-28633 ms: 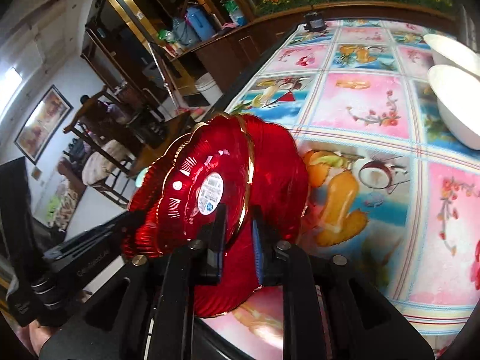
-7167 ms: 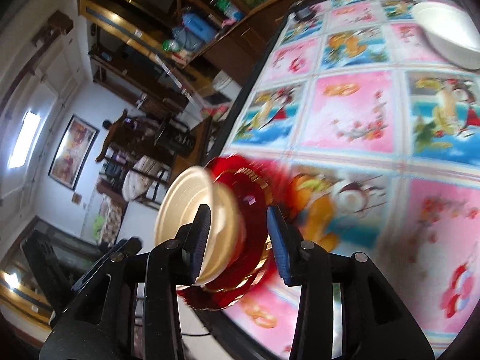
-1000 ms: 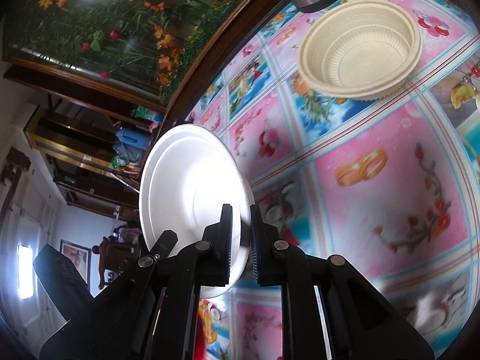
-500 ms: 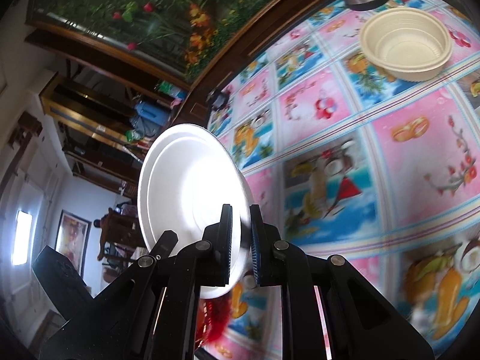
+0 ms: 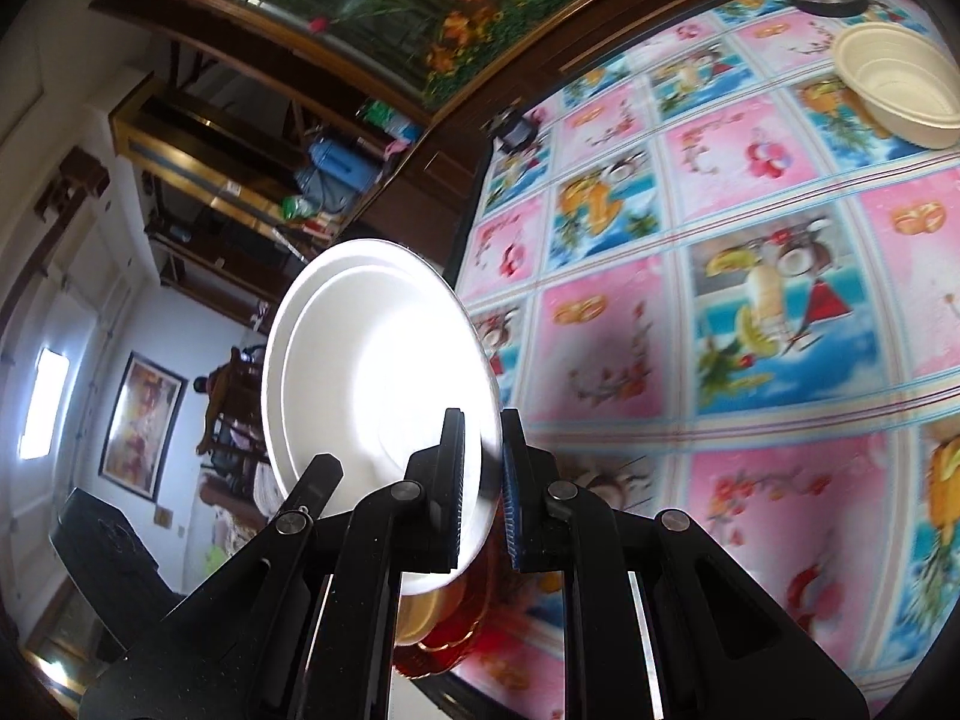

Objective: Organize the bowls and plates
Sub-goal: 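Carry the white foam bowl with both tools toward the red plate stack, then lower the white bowl onto the stacked plates and open both tools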

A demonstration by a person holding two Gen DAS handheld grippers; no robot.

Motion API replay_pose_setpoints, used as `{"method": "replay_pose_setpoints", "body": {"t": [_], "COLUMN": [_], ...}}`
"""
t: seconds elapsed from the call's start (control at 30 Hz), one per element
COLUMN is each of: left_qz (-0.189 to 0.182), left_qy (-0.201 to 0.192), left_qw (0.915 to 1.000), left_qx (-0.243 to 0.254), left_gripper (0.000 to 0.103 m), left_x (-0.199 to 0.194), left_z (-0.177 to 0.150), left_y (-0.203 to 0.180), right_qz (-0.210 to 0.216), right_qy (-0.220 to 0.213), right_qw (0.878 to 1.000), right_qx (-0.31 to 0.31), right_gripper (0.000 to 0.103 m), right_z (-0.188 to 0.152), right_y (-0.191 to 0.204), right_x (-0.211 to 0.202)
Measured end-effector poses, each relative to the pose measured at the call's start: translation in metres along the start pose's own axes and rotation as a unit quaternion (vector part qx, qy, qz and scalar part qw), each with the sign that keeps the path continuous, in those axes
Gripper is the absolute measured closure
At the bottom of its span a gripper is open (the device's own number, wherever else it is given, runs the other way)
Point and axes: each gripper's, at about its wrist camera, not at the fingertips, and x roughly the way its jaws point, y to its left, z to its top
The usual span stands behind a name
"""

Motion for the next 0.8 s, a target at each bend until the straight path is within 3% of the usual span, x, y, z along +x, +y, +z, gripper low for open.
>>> {"method": "replay_pose_setpoints", "body": {"t": [0.47, 0.8], "left_qz": [0.046, 0.062], "left_qy": [0.0, 0.033], "left_qw": [0.9981, 0.9967], "left_qx": [-0.041, -0.041], "left_gripper": [0.093, 0.093], "left_x": [-0.014, -0.016], "left_z": [-0.012, -0.021], "left_y": [0.067, 0.092], "right_qz": [0.002, -0.003], "right_qy": [0.061, 0.105], "right_qw": [0.997, 0.992], "right_qx": [-0.054, -0.067], "right_gripper": [0.091, 0.091], "right_z": [-0.044, -0.068], "right_y": [0.054, 0.07], "right_x": [0.054, 0.081]}}
